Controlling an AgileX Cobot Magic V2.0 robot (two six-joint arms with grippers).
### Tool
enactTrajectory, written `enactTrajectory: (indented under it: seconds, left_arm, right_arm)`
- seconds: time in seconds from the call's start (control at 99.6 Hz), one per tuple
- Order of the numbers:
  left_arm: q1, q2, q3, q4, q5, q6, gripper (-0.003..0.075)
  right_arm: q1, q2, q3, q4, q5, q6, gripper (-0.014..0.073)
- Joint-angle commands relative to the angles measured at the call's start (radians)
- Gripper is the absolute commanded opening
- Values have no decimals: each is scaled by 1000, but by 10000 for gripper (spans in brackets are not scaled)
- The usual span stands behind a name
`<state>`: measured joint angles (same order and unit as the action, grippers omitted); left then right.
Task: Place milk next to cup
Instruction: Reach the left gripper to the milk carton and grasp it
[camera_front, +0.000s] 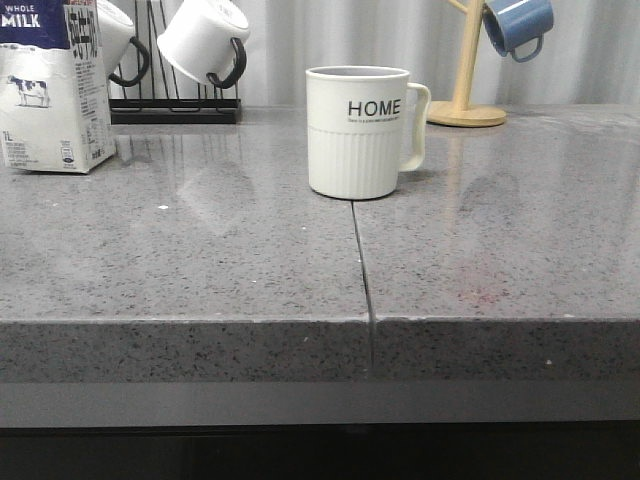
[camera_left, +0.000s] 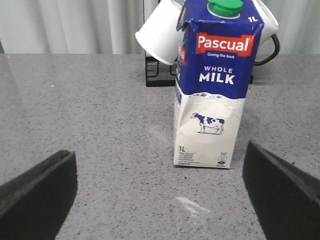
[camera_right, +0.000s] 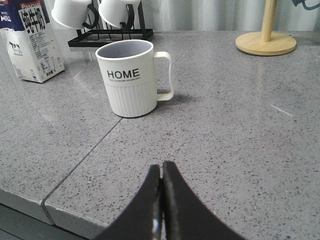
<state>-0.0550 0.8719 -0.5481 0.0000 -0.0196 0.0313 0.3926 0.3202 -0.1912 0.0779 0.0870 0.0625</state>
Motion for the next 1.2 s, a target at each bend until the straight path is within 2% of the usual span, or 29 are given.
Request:
enactTrajectory:
  seconds: [0.0,0.151,0.311,0.582,1.194]
  left_arm:
    - [-39,73,-56,-8,-135,-8,638]
    - [-84,205,-128,-8,-151,-8,622]
    - [-90,311,-179,-36,-246,-10,622]
    - [-134,419,-284,-41,-249,-10,622]
    - [-136,617,-460,-83,-297,-10,608]
  right_arm:
    - [1,4,-23,-8,-70,-4,-67]
    - [1,4,-23,-8,-70,-4,-67]
    - [1,4,-23,-8,-70,-4,-67]
    - [1,4,-23,-8,-70,-4,-67]
    - [1,4,-23,-8,-70,-4,-67]
